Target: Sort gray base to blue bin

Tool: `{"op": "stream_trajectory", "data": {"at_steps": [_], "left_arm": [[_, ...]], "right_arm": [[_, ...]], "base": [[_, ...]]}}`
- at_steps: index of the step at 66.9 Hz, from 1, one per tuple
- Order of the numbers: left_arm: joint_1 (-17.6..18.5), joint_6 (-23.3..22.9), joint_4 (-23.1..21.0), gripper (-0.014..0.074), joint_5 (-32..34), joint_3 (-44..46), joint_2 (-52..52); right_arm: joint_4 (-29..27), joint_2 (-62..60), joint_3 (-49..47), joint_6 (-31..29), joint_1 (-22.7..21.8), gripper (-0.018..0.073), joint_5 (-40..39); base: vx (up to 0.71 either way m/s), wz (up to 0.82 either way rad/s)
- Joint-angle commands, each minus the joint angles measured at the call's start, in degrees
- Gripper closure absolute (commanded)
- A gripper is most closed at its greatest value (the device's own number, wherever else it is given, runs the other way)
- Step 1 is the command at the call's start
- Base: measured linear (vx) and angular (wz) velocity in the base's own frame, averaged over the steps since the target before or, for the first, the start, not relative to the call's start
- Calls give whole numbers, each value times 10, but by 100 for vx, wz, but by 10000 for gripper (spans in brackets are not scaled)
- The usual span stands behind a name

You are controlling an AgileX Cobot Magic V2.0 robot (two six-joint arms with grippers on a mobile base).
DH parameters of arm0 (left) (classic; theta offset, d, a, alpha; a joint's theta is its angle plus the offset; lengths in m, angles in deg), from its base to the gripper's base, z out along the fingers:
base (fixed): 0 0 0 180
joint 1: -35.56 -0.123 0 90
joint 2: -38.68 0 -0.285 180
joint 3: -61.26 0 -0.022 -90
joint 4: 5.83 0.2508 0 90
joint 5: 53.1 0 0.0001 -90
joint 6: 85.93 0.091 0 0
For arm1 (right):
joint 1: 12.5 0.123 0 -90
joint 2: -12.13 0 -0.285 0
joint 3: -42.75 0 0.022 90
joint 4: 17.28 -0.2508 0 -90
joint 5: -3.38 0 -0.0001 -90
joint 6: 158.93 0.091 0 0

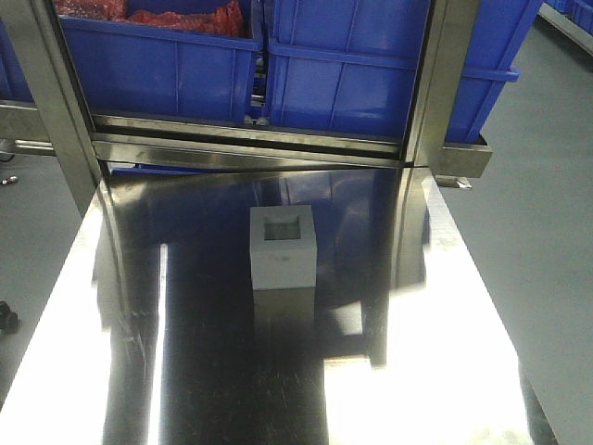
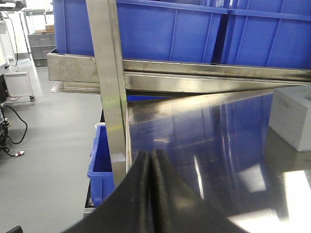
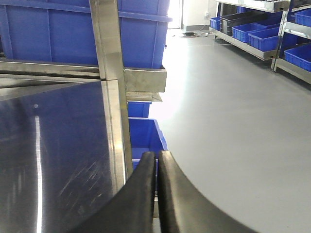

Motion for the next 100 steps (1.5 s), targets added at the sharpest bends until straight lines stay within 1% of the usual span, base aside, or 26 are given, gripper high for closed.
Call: {"op": "stream_trajectory", "data": {"at_steps": [1,53,67,73,77,83,94,100], "left_arm": [[-1,-3,-1,603,39,12,-7],[-1,-3,-1,603,42,12,-7],[-1,-5,-7,603,66,23,-7],[-1,-5,-7,603,62,56,-6],[-1,-5,-5,603,52,95,0],[-1,-4,-4,603,11,163,36],[-1,0,-3,603,-80,278,173],[-1,0,-1,603,-101,323,243]], "right_arm": [[4,10,1,-7,-4,564,-43],[4,10,1,-7,-4,564,-43],[4,10,1,-7,-4,564,-43],[4,10,1,-7,-4,564,-43],[4,10,1,-7,-4,564,-43],[4,10,1,-7,-4,564,-43],[4,10,1,-7,-4,564,-43],[4,10,1,-7,-4,564,-43]], "base": [[0,0],[0,0],[0,0],[0,0],[0,0],[0,0],[0,0],[0,0]]}}
